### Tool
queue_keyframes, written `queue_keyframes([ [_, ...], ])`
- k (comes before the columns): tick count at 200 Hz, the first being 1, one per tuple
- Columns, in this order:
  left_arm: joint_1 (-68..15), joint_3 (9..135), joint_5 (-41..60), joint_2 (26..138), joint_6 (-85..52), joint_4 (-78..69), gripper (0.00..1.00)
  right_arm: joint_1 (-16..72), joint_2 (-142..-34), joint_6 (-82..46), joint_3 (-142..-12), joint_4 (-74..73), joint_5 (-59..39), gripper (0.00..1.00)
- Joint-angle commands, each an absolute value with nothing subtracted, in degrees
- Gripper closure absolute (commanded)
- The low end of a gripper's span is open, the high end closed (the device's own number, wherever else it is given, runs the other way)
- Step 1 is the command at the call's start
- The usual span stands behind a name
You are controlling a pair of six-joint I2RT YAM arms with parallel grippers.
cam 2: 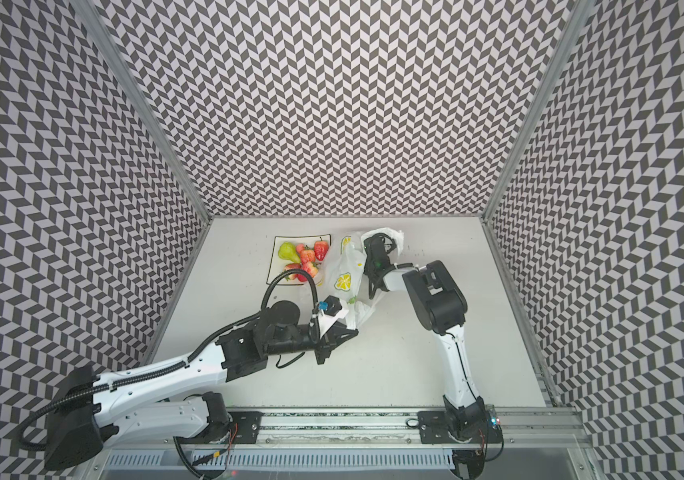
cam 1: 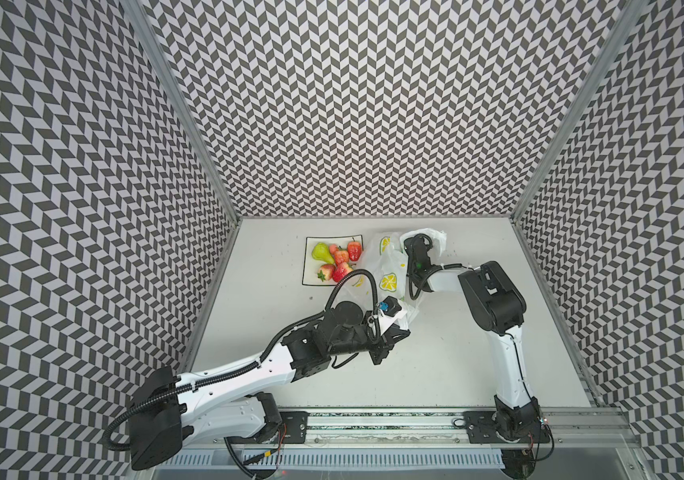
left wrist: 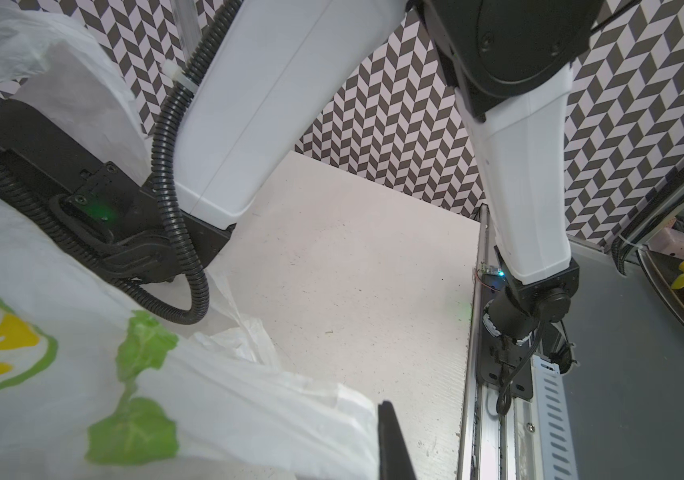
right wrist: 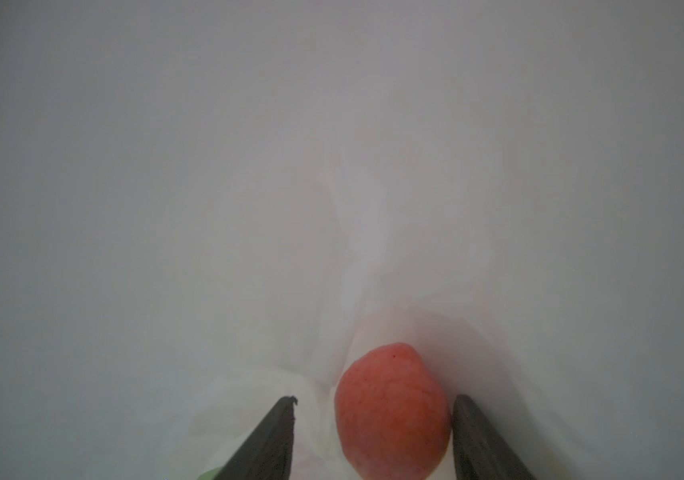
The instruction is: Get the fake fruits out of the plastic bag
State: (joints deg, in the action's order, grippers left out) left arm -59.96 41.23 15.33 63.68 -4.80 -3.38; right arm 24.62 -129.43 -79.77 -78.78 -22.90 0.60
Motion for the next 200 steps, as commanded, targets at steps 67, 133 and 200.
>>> queue_keyframes([
  [67,-60.1,39.0,15.2,59.3,-4.8,-4.8,1.0,23.1,-126.8,-75.9,-73.7,-20.3,0.9,0.85],
  [133,-60.5,37.8,15.7,57.2,-2.2,-4.3,1.0,18.2,-108.8,-71.5,-51.2,-27.4,-2.8,0.87],
  [200,-61.8,39.3,11.8,62.9,-0.5,-4.9,1.0,13.7,-93.9,-69.4,-36.2,-31.9,-9.9,0.88],
])
